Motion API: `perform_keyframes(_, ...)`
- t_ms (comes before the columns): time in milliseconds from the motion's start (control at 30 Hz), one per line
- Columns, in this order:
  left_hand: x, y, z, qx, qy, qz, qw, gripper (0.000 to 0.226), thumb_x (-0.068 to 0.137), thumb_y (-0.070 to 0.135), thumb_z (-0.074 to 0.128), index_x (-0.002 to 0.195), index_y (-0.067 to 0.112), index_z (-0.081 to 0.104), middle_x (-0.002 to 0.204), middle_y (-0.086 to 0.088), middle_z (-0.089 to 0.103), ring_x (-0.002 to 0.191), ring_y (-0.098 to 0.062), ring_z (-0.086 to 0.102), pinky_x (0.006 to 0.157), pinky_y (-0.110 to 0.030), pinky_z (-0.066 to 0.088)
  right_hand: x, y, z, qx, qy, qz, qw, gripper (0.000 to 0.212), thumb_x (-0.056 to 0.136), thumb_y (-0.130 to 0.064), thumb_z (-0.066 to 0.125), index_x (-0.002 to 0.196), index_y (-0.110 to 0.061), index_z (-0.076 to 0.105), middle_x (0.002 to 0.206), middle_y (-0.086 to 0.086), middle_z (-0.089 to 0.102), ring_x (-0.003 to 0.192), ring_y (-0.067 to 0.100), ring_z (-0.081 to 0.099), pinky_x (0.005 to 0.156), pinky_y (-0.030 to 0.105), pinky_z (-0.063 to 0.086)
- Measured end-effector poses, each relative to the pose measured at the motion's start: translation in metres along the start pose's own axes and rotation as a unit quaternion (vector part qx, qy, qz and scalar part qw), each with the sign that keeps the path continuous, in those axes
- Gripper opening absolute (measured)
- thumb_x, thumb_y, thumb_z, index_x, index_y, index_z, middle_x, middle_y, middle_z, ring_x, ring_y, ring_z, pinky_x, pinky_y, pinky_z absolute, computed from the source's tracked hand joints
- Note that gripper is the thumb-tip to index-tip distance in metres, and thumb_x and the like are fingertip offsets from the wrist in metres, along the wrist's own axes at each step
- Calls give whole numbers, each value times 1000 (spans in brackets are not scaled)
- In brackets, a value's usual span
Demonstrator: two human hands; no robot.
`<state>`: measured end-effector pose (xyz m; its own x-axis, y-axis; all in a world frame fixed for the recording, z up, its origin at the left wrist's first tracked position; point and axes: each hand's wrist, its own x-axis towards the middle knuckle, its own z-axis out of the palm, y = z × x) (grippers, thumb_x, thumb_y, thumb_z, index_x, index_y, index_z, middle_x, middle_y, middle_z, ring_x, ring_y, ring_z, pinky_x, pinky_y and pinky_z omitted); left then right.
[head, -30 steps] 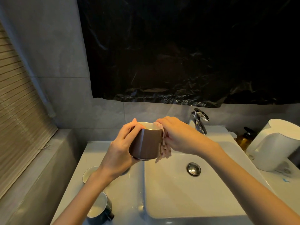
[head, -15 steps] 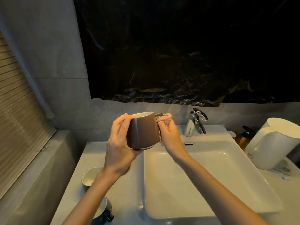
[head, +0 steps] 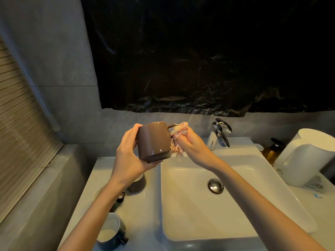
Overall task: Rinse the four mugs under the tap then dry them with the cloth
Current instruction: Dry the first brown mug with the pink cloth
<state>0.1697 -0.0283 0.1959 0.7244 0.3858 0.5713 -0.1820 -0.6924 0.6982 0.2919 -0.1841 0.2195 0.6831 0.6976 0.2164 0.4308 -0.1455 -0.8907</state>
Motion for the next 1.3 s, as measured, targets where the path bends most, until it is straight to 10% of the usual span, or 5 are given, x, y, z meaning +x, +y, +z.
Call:
perform_keyframes(233,-12,1,3,41,-125,-76,988,105,48,48,89,128,41,22,124,23,29,114,13,29,94,-9,28,6,-22,-11,-74,4,-74,994,10,98,-16,46,99,-23,53,91,-15,57,84,-1,56,75,15,43)
perform_keyframes(333,-4,8,4,-32,-128,-118,984,63,64,66,71,116,36,50,115,20,53,108,3,46,97,-24,39,11,-30,-21,-179,-59,-100,977,7,96,-17,48,102,-21,47,92,-15,52,80,0,51,69,15,37)
perform_keyframes(567,17,24,4,-153,-167,-140,964,34,91,28,55,101,-4,58,100,-29,61,88,-23,60,87,-42,48,9,-28,-25,-104,-64,-95,988,17,102,-18,44,117,-13,50,106,-1,60,96,11,57,84,28,47)
perform_keyframes(1000,11,19,-4,-304,-99,-212,924,18,98,18,46,108,22,60,99,6,73,93,-2,65,76,-11,49,-2,-5,-22,-55,124,-27,990,39,81,-10,70,115,-18,53,97,-5,63,87,3,60,64,11,48)
perform_keyframes(1300,9,15,2,-354,-41,-241,903,20,98,18,45,111,15,60,97,3,72,90,-2,66,77,-13,50,-27,-2,19,-108,155,-227,955,18,81,-1,71,97,-8,66,111,2,60,106,4,57,85,11,42)
